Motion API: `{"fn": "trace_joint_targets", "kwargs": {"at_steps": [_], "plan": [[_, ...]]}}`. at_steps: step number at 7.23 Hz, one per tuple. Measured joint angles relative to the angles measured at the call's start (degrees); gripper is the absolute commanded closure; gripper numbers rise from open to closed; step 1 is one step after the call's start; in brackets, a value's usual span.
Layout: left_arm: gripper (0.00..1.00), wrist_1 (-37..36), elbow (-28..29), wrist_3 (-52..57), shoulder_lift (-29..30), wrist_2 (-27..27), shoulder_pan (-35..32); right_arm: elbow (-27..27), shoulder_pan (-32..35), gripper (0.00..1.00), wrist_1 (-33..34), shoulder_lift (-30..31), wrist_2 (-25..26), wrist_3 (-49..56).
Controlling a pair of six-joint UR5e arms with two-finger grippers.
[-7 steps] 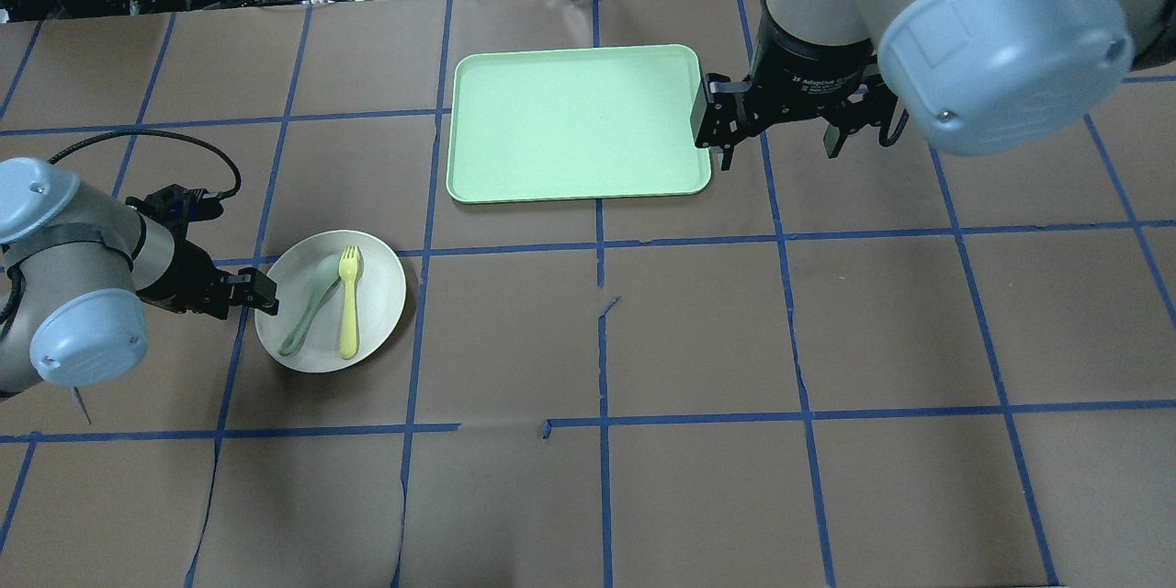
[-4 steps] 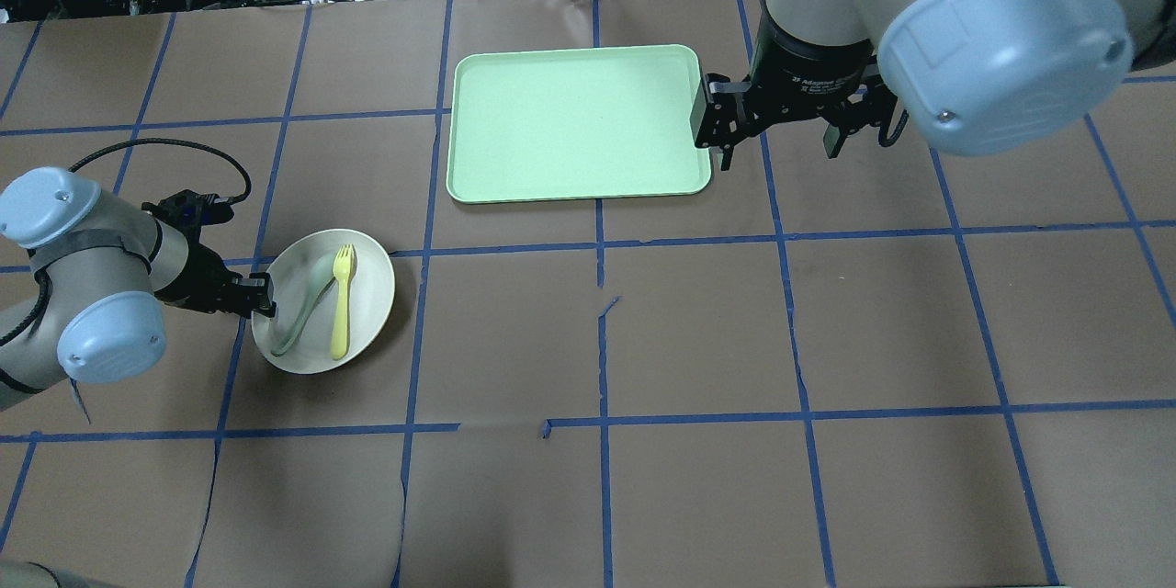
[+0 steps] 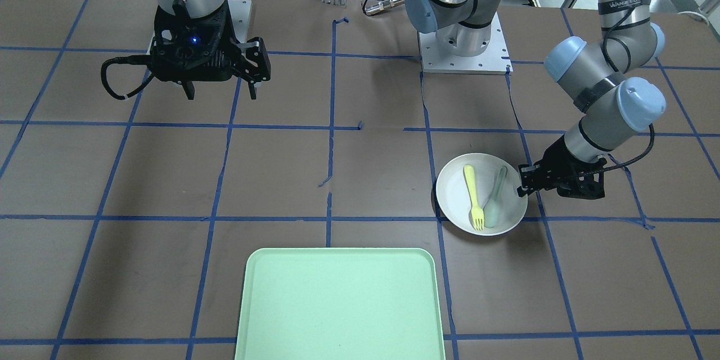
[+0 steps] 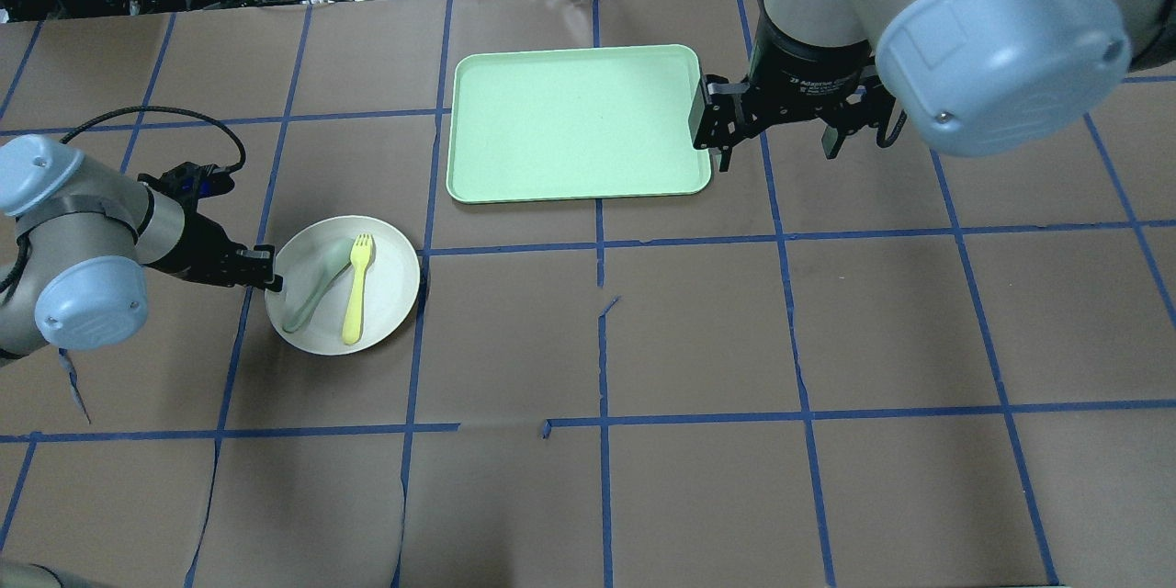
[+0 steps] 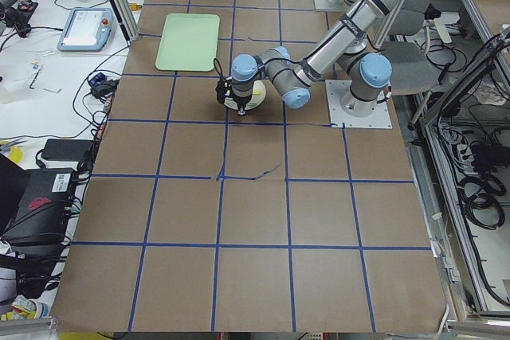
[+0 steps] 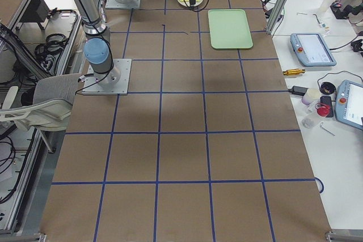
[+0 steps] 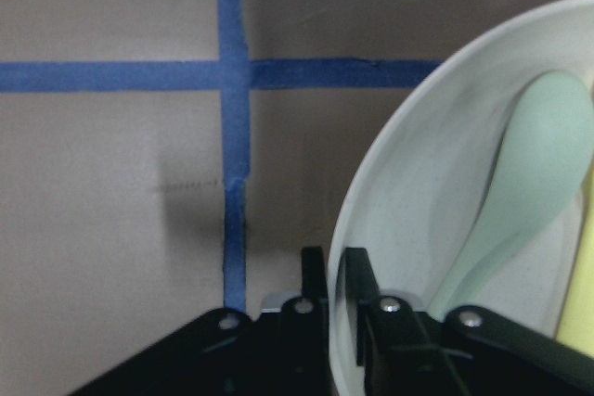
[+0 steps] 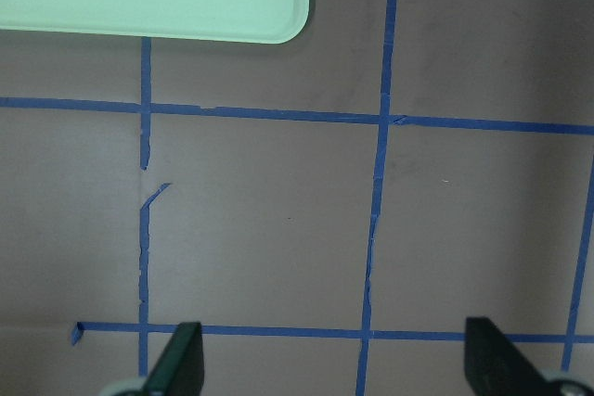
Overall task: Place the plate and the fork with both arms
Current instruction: 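Carry the plate with the left gripper onto the green tray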
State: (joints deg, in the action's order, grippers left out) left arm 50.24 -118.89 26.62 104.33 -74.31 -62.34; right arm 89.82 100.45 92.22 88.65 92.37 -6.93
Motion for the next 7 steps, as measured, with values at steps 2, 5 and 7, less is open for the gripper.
{"fn": "trace_joint_targets", "kwargs": {"at_steps": [2,5,7], "plan": [[1.00,4.8,7.1,-4.0,2.4,9.7,-3.2,0.0,0.0,0.00,0.0,0.0,0.0,0.0],[1.00,6.0,23.7,-18.7,12.6,10.2,-17.8,0.0,0.1,0.00,0.1,-0.2,0.0,0.0],[1.00,5.7,31.9,-27.0,20.1,6.6,-24.8,-0.1,0.2,0.00,0.2,-0.4,0.0,0.0]]}}
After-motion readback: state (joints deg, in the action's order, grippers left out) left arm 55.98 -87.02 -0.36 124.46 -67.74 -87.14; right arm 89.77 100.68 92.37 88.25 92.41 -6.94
